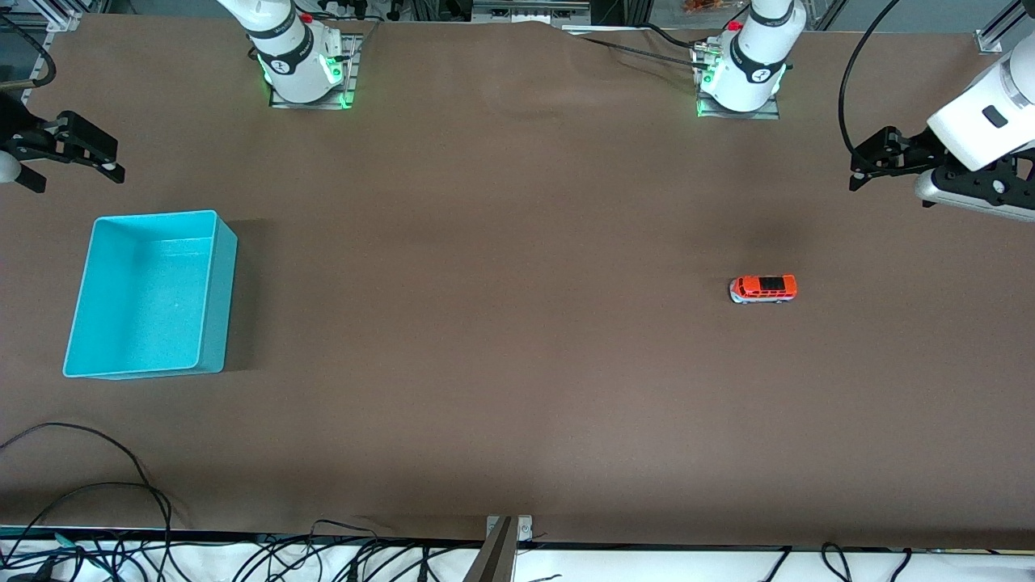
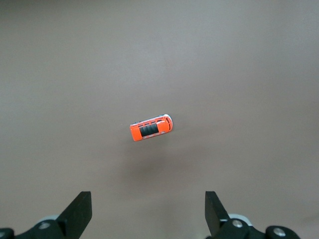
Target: Wind up bus and store in blue box
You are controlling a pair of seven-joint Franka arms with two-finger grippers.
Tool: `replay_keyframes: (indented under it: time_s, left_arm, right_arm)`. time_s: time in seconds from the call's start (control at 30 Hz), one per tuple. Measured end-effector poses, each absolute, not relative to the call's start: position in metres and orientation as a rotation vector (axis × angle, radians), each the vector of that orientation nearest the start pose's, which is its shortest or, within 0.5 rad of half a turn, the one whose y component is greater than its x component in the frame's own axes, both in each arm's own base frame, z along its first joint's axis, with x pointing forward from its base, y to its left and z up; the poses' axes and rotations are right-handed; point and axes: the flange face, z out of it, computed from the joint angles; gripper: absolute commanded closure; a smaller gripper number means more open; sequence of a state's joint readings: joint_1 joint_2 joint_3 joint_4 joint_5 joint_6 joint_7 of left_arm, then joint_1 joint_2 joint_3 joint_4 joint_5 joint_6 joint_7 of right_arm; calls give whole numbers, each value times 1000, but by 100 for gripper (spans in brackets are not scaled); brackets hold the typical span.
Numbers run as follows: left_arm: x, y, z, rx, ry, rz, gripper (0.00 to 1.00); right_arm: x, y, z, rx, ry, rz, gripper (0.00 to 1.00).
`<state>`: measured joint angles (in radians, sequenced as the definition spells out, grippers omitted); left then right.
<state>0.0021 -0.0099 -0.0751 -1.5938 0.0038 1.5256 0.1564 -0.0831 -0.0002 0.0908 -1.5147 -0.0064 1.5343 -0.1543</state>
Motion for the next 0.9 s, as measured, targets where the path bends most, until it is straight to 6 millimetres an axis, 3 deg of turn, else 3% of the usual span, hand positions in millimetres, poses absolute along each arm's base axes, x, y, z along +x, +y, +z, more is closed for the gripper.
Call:
replay_keyframes:
  time_s: [0.9]
  left_arm:
    - [545, -41, 615, -3117, 362, 92, 0]
  right_arm:
    - [547, 1, 653, -3141, -243, -37, 0]
